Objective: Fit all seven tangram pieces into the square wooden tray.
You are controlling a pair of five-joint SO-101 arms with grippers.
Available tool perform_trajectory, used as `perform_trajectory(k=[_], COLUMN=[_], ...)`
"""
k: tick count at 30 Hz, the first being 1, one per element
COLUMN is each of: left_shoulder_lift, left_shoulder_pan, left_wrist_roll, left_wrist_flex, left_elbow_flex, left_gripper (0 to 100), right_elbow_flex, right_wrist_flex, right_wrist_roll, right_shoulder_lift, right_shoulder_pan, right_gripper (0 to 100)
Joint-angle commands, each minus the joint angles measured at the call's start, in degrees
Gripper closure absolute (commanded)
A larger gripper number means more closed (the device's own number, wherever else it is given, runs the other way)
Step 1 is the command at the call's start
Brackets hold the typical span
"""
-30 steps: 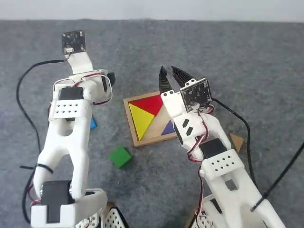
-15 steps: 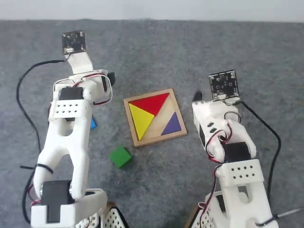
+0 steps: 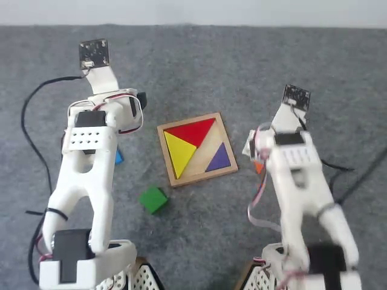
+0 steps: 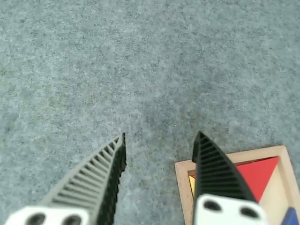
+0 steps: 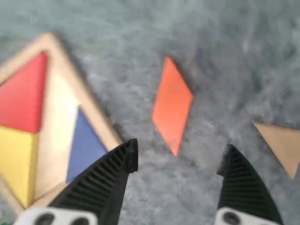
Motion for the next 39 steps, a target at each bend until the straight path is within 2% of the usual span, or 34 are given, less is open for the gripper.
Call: perform_trajectory(k=[1,4,15,21,28,31,34,39], left_shoulder_lift=[-0.5,-0.5,-0.5,-0.5,-0.5,-0.5,-0.5,-0.5], left_shoulder_pan=[0.4,0.4,0.4,0.4,0.4,0.4,0.4,0.4], left_wrist_roll=[-0.4,-0.4,-0.4,-0.4,-0.4,-0.4,-0.4,-0.4], left_wrist_flex=[-1.1,-1.1,-1.1,-1.1,-1.1,-1.1,-1.1,-1.1], left_elbow_flex=[-0.3,-0.3,-0.3,-0.3,-0.3,-0.3,-0.3,-0.3], left_gripper=[78,78,78,78,78,78,78,78], right_elbow_flex=[-16.1,-24.8,-38.2,-42.3,-42.5,-42.5,-42.5,-43.2], right_wrist_flex=[8.0,11.8,14.7,19.3,19.3,19.2,19.0,19.6], right_wrist_roll=[-2.1,-2.2,-4.6,-4.7,-4.6,-4.2,0.2,1.2], right_shoulder_lift=[11.6,19.5,38.5,42.2,43.6,43.6,43.6,42.9], right_shoulder_pan=[1.5,1.3,2.3,2.5,5.1,5.7,5.5,5.3], right_gripper=[77.5,81.7,80.4,80.5,80.9,87.3,93.5,95.4])
